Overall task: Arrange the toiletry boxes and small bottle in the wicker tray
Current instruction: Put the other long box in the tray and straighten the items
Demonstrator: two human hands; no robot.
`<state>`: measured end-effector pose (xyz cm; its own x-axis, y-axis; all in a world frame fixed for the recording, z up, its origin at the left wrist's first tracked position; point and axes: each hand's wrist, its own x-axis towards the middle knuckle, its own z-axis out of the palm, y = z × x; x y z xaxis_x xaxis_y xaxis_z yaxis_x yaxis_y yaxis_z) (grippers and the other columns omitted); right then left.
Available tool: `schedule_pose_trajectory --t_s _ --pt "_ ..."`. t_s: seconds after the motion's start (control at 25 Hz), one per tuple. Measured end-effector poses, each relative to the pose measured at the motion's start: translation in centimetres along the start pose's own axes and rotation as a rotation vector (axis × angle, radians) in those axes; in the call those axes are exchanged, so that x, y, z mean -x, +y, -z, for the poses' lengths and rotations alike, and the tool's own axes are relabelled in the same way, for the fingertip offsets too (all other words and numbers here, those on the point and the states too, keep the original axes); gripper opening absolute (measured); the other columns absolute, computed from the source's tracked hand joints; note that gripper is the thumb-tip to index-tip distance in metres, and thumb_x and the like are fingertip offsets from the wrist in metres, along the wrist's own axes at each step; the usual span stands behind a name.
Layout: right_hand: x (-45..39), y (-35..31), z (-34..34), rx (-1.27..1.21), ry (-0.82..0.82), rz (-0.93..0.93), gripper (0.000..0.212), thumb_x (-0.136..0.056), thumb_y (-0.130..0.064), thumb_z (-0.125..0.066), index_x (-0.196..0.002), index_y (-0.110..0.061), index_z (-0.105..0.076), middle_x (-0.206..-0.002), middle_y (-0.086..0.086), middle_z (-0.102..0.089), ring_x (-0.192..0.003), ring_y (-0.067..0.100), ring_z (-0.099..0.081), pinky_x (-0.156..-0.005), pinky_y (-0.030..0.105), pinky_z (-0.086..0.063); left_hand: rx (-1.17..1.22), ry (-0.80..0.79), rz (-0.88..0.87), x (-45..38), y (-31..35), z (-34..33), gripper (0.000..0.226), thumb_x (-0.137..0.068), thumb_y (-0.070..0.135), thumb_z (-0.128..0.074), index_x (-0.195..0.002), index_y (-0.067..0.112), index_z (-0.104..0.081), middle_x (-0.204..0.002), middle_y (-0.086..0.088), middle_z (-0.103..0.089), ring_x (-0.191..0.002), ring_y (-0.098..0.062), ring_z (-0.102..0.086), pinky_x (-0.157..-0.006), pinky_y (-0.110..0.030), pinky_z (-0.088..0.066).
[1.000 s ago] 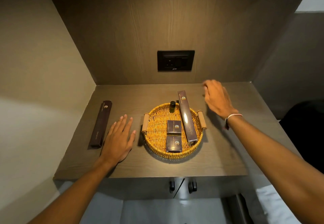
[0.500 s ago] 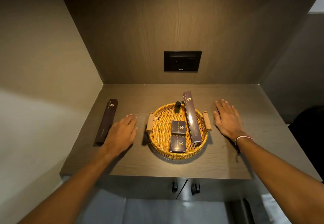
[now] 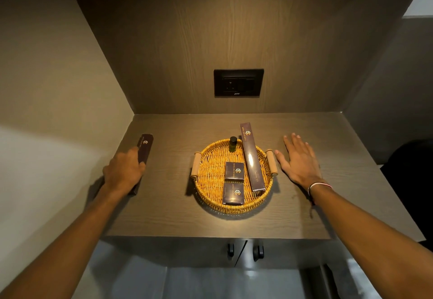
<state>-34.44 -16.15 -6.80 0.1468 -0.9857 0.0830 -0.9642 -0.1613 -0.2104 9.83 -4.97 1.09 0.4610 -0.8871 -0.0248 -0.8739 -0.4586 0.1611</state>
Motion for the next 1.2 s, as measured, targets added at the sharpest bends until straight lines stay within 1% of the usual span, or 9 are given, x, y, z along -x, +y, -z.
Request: schedule_pose_trajectory --t_s 0.16,0.24,0.4,0.48,0.56,0.64,0.72,0.92,1.2 --pt "-0.2 0.1 -0.1 -0.012 0.013 0.001 0.072 -0.098 -0.061 -0.026 -0.157 -0.019 -0.026 -0.165 0.01 -0.021 -0.153 0.024 -0.018 -0.124 0.045 -0.016 0.058 -0.036 -0.003 0.1 0.9 0.5 0.05 -0.083 0.024 -0.069 -0.131 0.019 -0.055 -0.112 -0.024 -0.066 -0.1 -0.045 -0.063 -0.082 -0.049 -0.054" --pt "-0.3 0.2 -0.1 -0.018 0.026 0.0 0.072 -0.098 -0.062 -0.026 -0.156 -0.019 -0.028 -0.165 0.01 -0.023 -0.153 0.025 -0.02 -0.123 0.046 -0.017 0.197 -0.011 -0.075 -0.1 2.7 1.3 0.061 -0.083 0.023 -0.071 -0.138 0.024 -0.046 -0.114 -0.022 -0.066 -0.1 -0.043 -0.063 -0.076 -0.046 -0.052" --pt "-0.4 0.4 -0.3 -0.021 0.037 -0.002 0.072 -0.097 -0.062 -0.027 -0.155 -0.019 -0.031 -0.164 0.009 -0.025 -0.152 0.024 -0.022 -0.122 0.045 -0.019 0.427 -0.01 -0.293 0.1 9.2 3.3 0.098 -0.08 0.021 -0.077 -0.154 0.038 -0.014 -0.102 -0.003 -0.057 -0.08 -0.014 -0.056 -0.062 -0.025 -0.048" --pt "-0.4 0.4 -0.4 -0.019 0.047 -0.002 0.071 -0.097 -0.062 -0.028 -0.154 -0.019 -0.033 -0.163 0.01 -0.027 -0.152 0.024 -0.023 -0.122 0.045 -0.02 0.442 -0.075 -0.38 0.6 12.5 3.5 0.099 -0.082 0.024 -0.075 -0.154 0.039 -0.009 -0.107 -0.001 -0.05 -0.09 -0.015 -0.052 -0.068 -0.028 -0.046" --pt "-0.4 0.5 -0.5 -0.017 0.053 -0.003 0.071 -0.097 -0.063 -0.028 -0.153 -0.02 -0.033 -0.163 0.009 -0.028 -0.152 0.024 -0.023 -0.122 0.045 -0.02 0.379 -0.135 -0.453 1.3 14.8 3.0 0.087 -0.085 0.027 -0.072 -0.154 0.034 -0.019 -0.122 -0.009 -0.052 -0.107 -0.024 -0.052 -0.08 -0.032 -0.044" --pt "-0.4 0.5 -0.5 -0.021 0.059 -0.005 0.071 -0.097 -0.063 -0.029 -0.153 -0.02 -0.033 -0.163 0.009 -0.029 -0.151 0.023 -0.024 -0.121 0.044 -0.02 0.33 -0.186 -0.476 1.9 16.2 2.1 0.076 -0.088 0.027 -0.069 -0.152 0.029 -0.029 -0.136 -0.014 -0.051 -0.116 -0.026 -0.055 -0.089 -0.034 -0.05" --pt "-0.4 0.5 -0.6 -0.022 0.062 -0.004 0.071 -0.097 -0.063 -0.029 -0.153 -0.02 -0.034 -0.162 0.009 -0.029 -0.151 0.023 -0.024 -0.122 0.044 -0.021 0.241 -0.185 -0.495 2.4 16.5 1.3 0.071 -0.089 0.028 -0.068 -0.151 0.028 -0.033 -0.134 -0.014 -0.052 -0.116 -0.027 -0.057 -0.092 -0.039 -0.052" --pt "-0.4 0.4 -0.4 -0.015 0.068 -0.013 0.071 -0.096 -0.064 -0.03 -0.153 -0.021 -0.034 -0.162 0.008 -0.03 -0.151 0.023 -0.025 -0.121 0.044 -0.022 -0.135 -0.031 -0.634 3.2 15.1 -0.7 0.067 -0.086 0.048 -0.065 -0.146 0.031 -0.04 -0.123 -0.011 -0.062 -0.112 -0.029 -0.052 -0.089 -0.045 -0.045" --pt "-0.4 0.4 -0.4 -0.012 0.07 -0.014 0.072 -0.095 -0.065 -0.029 -0.152 -0.022 -0.036 -0.162 0.008 -0.03 -0.151 0.023 -0.025 -0.121 0.044 -0.022 -0.231 -0.005 -0.654 2.7 14.3 -1.1 0.074 -0.083 0.063 -0.059 -0.147 0.034 -0.037 -0.124 -0.011 -0.046 -0.111 -0.027 -0.043 -0.089 -0.041 -0.041"
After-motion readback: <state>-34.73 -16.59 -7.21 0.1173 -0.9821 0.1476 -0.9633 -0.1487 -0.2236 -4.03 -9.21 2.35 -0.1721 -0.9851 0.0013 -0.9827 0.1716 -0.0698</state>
